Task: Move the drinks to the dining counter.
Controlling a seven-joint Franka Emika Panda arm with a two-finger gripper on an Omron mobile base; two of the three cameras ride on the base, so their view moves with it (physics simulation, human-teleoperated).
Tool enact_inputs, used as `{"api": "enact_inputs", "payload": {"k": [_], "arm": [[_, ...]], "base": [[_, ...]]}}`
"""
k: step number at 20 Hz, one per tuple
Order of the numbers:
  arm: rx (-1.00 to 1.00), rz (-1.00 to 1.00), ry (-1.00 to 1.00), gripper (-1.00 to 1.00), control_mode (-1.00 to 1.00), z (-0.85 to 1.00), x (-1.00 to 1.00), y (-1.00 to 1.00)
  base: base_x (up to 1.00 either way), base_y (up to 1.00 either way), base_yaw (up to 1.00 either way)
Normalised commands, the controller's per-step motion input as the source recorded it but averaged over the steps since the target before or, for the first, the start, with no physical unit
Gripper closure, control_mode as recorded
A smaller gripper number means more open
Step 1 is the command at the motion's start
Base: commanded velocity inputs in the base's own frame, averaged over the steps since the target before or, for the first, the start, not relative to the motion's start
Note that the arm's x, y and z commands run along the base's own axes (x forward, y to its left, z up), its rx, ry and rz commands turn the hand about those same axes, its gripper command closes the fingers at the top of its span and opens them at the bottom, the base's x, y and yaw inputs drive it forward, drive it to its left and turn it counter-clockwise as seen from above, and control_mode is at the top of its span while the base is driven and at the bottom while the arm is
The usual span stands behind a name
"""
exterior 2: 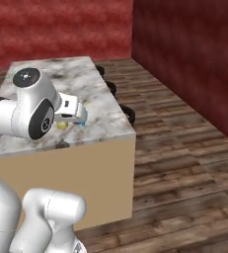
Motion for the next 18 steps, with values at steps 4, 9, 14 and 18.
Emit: {"api": "enact_inputs", "payload": {"k": [4, 9, 14, 18], "arm": [[0.00, 0.00, 0.00, -1.00, 1.00, 0.00, 0.00, 0.00], [0.00, 0.00, 0.00, -1.00, 1.00, 0.00, 0.00, 0.00], [0.00, 0.00, 0.00, -1.00, 1.00, 0.00, 0.00, 0.00], [0.00, 0.00, 0.00, -1.00, 1.00, 0.00, 0.00, 0.00]], "base": [[-0.15, 0.00, -0.61], [0.01, 0.00, -0.61], [0.01, 0.01, -0.62], [0.00, 0.07, -0.61]]}}
